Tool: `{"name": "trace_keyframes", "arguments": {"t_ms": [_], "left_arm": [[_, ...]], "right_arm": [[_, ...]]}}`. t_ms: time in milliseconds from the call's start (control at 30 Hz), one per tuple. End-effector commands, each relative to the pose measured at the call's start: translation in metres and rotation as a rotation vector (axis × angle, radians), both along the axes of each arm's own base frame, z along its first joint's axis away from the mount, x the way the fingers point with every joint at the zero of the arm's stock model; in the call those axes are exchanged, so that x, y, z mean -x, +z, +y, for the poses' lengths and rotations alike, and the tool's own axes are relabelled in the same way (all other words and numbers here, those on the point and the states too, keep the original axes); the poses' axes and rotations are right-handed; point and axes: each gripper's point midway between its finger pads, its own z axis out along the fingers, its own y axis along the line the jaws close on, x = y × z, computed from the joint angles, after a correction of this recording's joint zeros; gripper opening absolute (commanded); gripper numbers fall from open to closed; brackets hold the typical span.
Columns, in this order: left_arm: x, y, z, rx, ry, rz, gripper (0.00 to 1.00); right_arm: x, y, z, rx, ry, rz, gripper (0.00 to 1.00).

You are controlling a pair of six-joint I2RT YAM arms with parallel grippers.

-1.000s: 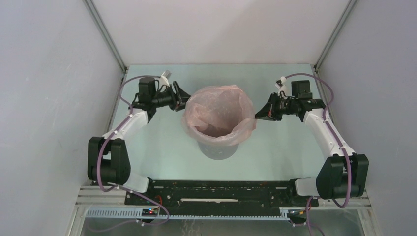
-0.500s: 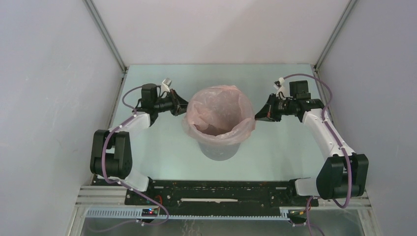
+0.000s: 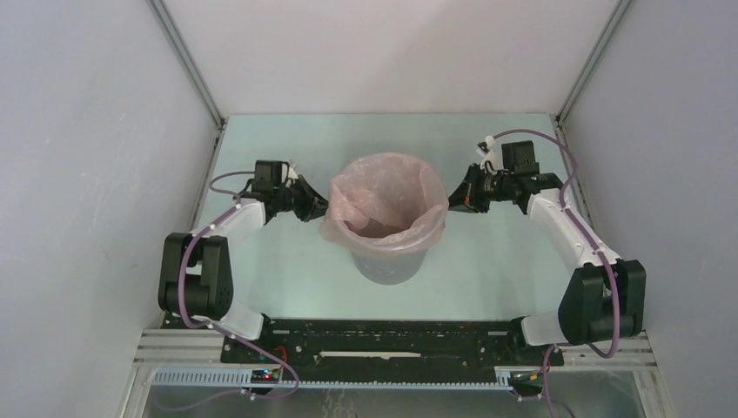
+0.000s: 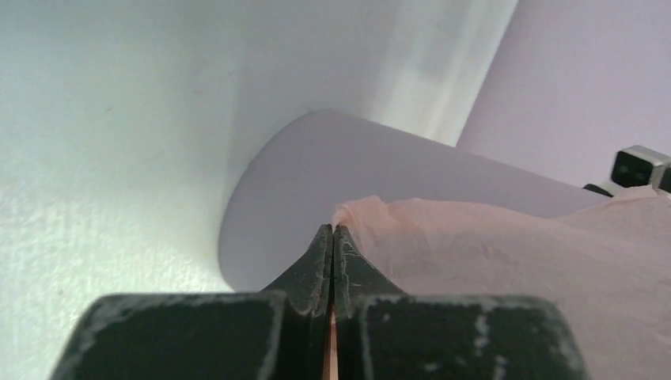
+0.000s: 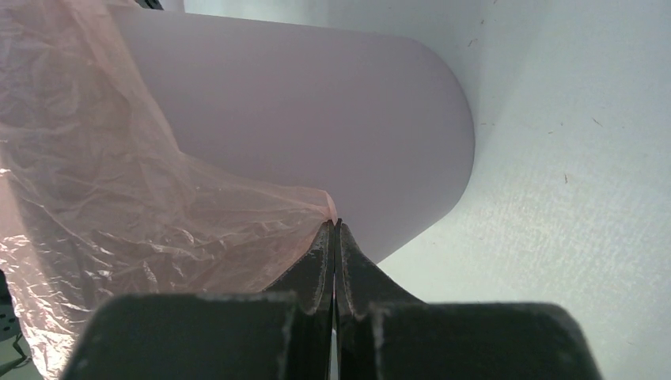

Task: Put the trash bags into the trash bin

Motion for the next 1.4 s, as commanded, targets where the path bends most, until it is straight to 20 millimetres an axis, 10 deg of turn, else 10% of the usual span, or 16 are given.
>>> {"name": "trace_keyframes", "arguments": {"t_ms": [0, 200, 433, 667, 933, 1233, 1367], "left_arm": [[0.018, -0.008, 0.005, -0.062, -0.028, 0.039, 0.00], [0.026, 0.008, 0.011, -0.130, -0.061, 0.001, 0.00], [0.044, 0.029, 0.020, -0.210, -0.109, -0.042, 0.24], [0.059, 0.045, 0.025, -0.228, -0.095, -0.070, 0.48], [0.072, 0.047, 0.022, -0.227, -0.066, -0.082, 0.66], [0.096, 0.033, 0.024, -0.220, -0.050, -0.049, 0.59], [0.102, 0.030, 0.020, -0.209, -0.060, -0.047, 0.53]], "right_arm": [[-0.008, 0.011, 0.000, 0.019, -0.017, -0.043, 0.00], [-0.001, -0.014, -0.016, 0.105, 0.002, 0.016, 0.04], [0.016, 0.030, -0.045, 0.216, -0.112, -0.037, 0.54], [0.052, 0.058, -0.060, 0.118, -0.196, -0.057, 0.67], [0.018, 0.064, -0.026, -0.339, -0.409, 0.028, 0.69], [0.015, 0.024, -0.008, -0.288, -0.392, 0.122, 0.69], [0.015, 0.012, -0.004, -0.264, -0.412, 0.137, 0.49]]}}
